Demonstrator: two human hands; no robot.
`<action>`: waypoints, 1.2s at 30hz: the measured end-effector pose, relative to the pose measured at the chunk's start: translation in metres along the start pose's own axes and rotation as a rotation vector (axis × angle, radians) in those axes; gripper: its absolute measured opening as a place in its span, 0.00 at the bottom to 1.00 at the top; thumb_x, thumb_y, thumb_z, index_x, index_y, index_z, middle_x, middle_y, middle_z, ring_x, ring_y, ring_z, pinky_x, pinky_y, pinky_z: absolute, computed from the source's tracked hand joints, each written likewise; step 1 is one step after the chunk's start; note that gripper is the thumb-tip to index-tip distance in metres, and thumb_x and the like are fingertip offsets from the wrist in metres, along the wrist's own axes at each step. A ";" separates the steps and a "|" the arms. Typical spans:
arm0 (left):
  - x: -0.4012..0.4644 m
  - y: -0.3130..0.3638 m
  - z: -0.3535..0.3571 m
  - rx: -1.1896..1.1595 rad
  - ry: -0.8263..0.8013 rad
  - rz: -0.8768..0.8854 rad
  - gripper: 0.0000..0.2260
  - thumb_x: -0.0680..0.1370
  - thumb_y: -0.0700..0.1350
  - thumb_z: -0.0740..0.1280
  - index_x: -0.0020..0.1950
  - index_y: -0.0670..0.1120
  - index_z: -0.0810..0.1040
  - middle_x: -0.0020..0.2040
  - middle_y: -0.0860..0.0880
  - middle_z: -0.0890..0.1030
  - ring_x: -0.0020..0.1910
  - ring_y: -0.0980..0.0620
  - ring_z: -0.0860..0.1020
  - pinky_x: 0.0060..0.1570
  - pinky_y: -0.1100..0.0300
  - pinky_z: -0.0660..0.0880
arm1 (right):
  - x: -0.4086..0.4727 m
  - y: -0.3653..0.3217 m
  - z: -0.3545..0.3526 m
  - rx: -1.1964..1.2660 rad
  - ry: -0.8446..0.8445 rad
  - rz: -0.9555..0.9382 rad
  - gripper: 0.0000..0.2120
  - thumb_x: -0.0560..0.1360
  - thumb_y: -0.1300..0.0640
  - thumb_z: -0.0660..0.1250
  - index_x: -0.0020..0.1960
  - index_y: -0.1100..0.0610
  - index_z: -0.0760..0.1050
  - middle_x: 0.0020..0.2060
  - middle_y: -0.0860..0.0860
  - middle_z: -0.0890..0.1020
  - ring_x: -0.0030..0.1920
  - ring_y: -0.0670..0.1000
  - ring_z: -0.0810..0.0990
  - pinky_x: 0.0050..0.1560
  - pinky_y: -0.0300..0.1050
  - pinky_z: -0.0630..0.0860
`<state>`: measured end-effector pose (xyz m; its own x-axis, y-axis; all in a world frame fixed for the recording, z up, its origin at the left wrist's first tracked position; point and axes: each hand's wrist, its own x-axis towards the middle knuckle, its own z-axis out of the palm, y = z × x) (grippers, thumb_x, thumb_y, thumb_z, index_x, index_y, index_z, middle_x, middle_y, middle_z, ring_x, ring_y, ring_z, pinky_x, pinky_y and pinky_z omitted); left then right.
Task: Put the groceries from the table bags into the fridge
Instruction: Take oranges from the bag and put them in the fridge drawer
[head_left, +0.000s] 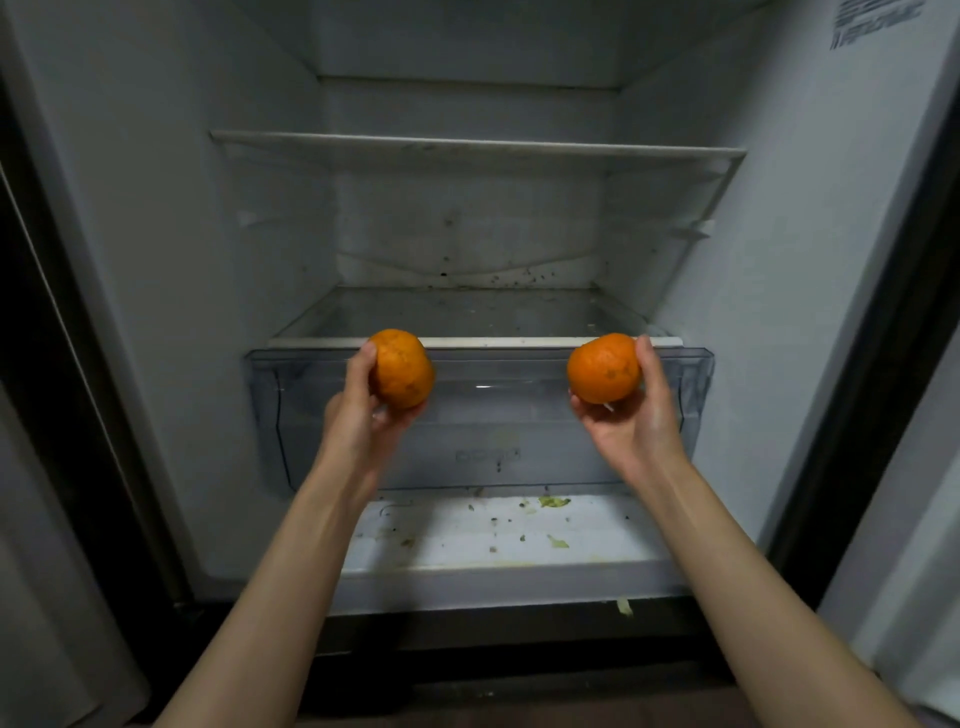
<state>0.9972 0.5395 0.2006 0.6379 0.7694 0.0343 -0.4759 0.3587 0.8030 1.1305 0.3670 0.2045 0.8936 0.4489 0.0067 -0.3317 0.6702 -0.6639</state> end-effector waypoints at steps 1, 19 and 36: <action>-0.004 0.003 0.000 0.017 0.001 0.006 0.07 0.78 0.52 0.62 0.48 0.49 0.73 0.51 0.47 0.76 0.48 0.51 0.79 0.43 0.55 0.77 | -0.004 0.000 -0.001 -0.035 -0.004 -0.012 0.10 0.75 0.45 0.62 0.51 0.51 0.71 0.50 0.54 0.74 0.46 0.52 0.75 0.44 0.45 0.74; -0.031 0.063 0.013 0.749 -0.010 0.478 0.14 0.69 0.59 0.68 0.50 0.53 0.77 0.46 0.55 0.79 0.45 0.59 0.77 0.42 0.64 0.76 | -0.053 -0.025 0.018 -0.939 -0.126 -0.124 0.15 0.70 0.43 0.68 0.41 0.55 0.77 0.46 0.57 0.81 0.44 0.55 0.83 0.39 0.50 0.81; 0.034 0.069 0.007 1.418 0.038 0.486 0.25 0.67 0.65 0.63 0.56 0.52 0.72 0.54 0.45 0.79 0.54 0.42 0.75 0.58 0.47 0.72 | 0.028 0.030 0.102 -1.642 -0.229 -0.322 0.29 0.68 0.41 0.70 0.62 0.55 0.67 0.60 0.57 0.75 0.60 0.58 0.72 0.56 0.49 0.71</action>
<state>0.9903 0.5869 0.2615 0.5682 0.6802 0.4631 0.3494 -0.7089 0.6127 1.1148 0.4603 0.2614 0.7495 0.5953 0.2896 0.6163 -0.4677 -0.6336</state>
